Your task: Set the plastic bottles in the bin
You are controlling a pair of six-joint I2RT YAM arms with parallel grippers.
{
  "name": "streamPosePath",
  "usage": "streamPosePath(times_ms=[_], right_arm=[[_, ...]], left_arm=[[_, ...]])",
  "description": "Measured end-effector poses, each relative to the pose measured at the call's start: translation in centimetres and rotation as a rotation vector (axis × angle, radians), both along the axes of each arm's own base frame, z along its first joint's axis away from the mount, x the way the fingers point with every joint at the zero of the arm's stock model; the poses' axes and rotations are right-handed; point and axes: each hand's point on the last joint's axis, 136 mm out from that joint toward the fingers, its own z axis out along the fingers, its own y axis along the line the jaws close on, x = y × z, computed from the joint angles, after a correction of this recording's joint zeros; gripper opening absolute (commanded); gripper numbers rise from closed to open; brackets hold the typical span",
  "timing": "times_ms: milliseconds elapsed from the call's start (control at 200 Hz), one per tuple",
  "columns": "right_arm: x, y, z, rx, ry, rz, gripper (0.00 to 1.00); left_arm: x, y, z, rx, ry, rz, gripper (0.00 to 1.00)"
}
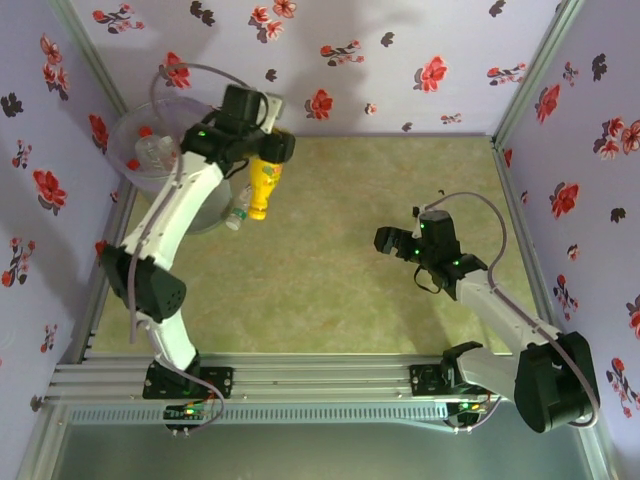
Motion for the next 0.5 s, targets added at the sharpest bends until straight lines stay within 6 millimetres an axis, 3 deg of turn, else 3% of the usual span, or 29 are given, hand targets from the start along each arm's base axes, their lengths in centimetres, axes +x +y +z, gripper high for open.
streamPosePath(times_ms=[150, 265, 355, 500], right_arm=[[0.0, 0.0, -0.1, -0.001, 0.003, 0.000, 0.99], [0.0, 0.1, -0.1, 0.001, 0.003, 0.002, 0.99], [0.0, 0.1, -0.1, 0.000, 0.002, 0.003, 0.99], [0.0, 0.1, -0.1, -0.004, 0.000, 0.007, 0.99]], left_arm=[[-1.1, 2.1, 8.8, -0.102, -0.190, 0.022, 0.24], [-0.7, 7.0, 13.2, -0.175, -0.304, 0.129, 0.06], [0.2, 11.7, 15.2, -0.239, -0.380, 0.252, 0.00], [1.2, 18.2, 15.7, -0.322, -0.472, 0.433, 0.00]])
